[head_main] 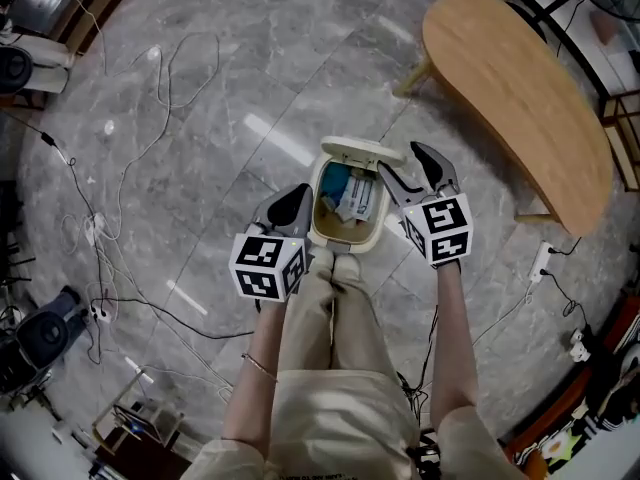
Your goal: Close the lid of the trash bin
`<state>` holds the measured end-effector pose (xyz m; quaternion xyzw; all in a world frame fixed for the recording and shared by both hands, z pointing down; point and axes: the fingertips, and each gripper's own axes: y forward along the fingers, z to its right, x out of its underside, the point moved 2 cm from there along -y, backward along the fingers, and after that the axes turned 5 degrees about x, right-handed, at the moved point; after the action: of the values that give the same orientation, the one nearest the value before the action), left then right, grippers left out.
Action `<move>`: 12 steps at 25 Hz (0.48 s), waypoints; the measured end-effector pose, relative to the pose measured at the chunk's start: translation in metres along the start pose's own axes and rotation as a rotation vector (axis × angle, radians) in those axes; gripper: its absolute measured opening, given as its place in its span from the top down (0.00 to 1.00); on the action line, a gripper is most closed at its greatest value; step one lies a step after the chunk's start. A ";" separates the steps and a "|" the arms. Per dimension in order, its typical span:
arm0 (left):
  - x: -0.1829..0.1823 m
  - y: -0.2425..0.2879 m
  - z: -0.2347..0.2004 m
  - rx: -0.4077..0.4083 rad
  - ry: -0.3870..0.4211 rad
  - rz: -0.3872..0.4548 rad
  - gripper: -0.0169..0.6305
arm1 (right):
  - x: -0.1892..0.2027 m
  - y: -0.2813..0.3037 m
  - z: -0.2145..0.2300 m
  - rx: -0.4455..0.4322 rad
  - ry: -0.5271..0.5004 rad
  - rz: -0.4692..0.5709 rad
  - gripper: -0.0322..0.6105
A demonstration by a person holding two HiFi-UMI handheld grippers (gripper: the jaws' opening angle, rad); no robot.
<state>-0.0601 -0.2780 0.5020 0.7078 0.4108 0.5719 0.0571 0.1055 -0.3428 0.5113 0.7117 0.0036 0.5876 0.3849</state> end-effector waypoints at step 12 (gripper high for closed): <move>0.042 0.023 -0.011 0.013 -0.026 -0.052 0.94 | 0.027 0.038 -0.011 -0.075 -0.282 -0.086 0.52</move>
<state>-0.0570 -0.2707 0.5502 0.7047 0.4318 0.5582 0.0728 0.0873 -0.3510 0.5549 0.7716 -0.0420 0.4645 0.4326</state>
